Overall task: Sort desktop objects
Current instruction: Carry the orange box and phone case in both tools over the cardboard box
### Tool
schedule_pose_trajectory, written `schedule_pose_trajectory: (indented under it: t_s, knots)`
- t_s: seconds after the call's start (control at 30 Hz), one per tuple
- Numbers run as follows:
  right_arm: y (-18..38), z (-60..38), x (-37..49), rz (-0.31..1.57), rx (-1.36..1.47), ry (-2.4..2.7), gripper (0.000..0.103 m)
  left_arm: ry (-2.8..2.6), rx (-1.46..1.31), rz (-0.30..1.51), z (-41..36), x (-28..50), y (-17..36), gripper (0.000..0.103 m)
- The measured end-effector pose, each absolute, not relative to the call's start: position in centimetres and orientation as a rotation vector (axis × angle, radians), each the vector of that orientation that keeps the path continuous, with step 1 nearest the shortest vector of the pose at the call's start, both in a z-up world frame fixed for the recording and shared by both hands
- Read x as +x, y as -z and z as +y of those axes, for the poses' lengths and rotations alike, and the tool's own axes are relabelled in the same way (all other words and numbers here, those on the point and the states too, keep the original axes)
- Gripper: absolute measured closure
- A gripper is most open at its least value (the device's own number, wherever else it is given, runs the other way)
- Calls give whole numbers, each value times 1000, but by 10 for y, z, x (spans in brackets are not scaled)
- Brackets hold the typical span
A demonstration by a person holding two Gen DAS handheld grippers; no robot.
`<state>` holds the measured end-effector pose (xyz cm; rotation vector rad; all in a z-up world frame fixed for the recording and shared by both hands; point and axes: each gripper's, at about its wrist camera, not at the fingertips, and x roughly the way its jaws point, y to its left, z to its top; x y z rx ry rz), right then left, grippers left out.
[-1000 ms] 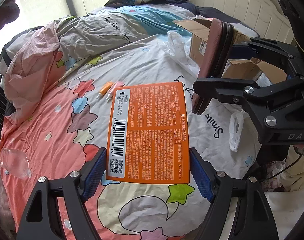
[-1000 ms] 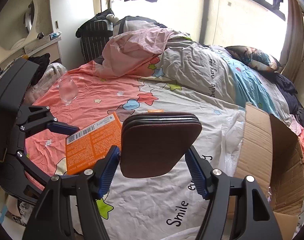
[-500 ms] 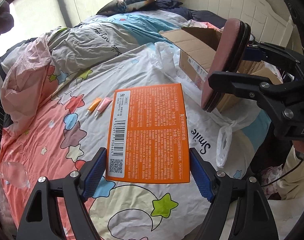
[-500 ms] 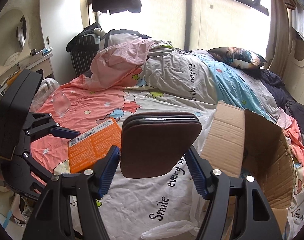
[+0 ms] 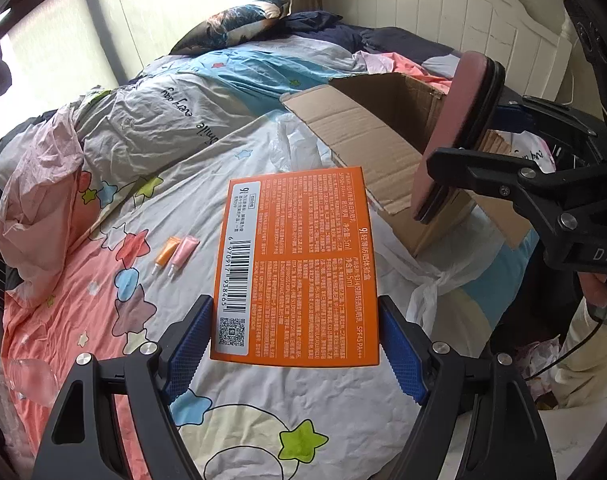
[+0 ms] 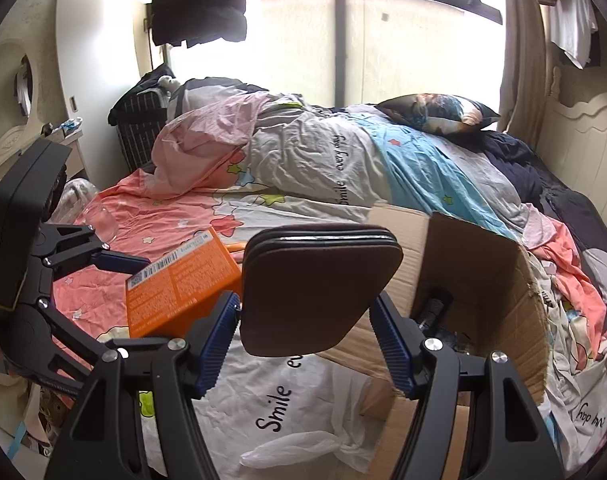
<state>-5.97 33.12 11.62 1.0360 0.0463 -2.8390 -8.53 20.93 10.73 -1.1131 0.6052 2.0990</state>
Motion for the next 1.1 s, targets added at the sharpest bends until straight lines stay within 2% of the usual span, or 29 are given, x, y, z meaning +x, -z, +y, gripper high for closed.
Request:
schedule_pose_trajectory:
  t_s: [0.6, 1.1]
  knots:
    - [-112, 415, -41, -70, 1086, 2964, 40, -1999, -1048, 611, 287, -79, -120, 22]
    - [-95, 458, -37, -152, 1152, 2997, 40, -1914, -1034, 606, 336, -74, -109, 22]
